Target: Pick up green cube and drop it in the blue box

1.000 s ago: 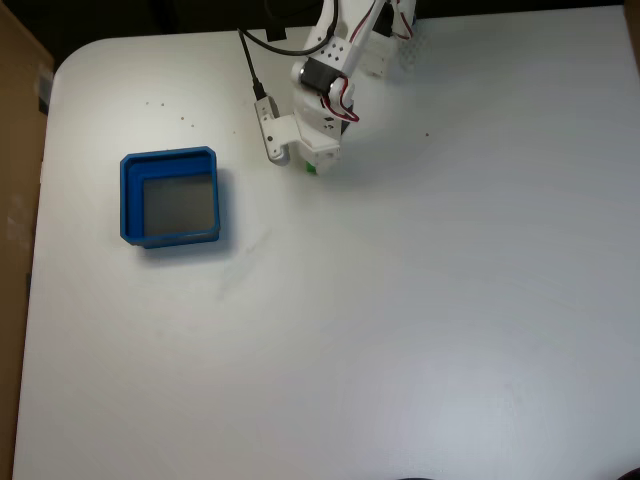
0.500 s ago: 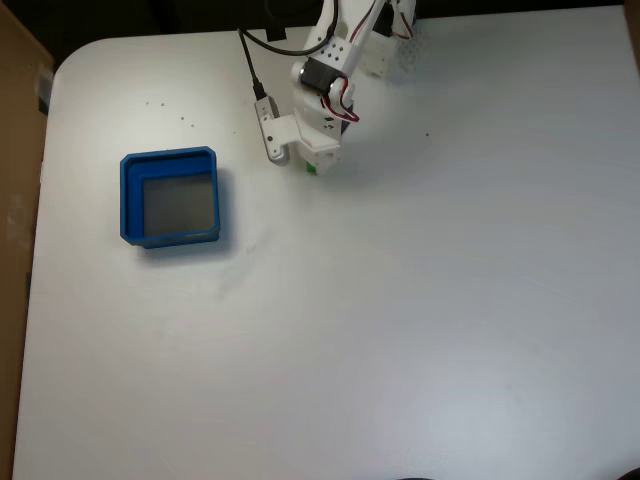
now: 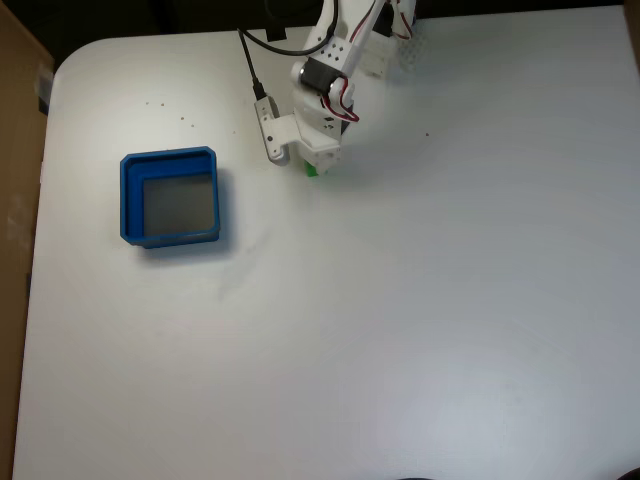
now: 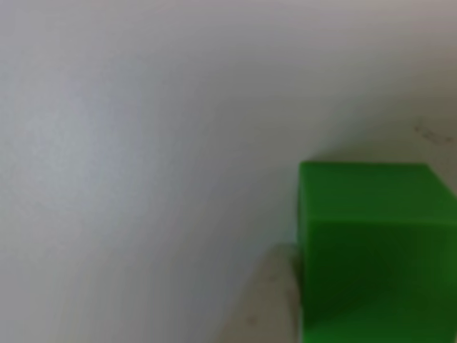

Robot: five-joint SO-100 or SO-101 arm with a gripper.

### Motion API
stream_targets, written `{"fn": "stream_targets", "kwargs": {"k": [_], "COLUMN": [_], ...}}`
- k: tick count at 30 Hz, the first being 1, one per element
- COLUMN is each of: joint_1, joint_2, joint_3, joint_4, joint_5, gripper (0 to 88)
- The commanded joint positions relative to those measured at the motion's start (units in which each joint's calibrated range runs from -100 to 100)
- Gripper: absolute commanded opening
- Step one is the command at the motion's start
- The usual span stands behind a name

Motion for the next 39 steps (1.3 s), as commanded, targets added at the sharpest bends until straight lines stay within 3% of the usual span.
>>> {"fn": "stream_targets", "kwargs": {"k": [1,27,39], "joint_1": [-0.15,0.72,5.41], "joint_2": [-0.85,-16.06,-17.06], "joint_3": [-0.83,-0.92,-7.97], "joint_4": [-0.34,-0.34,-0.75], "joint_5": [-0.20,-0.20,0.20], "gripper": [7.6,6.0,6.0]}}
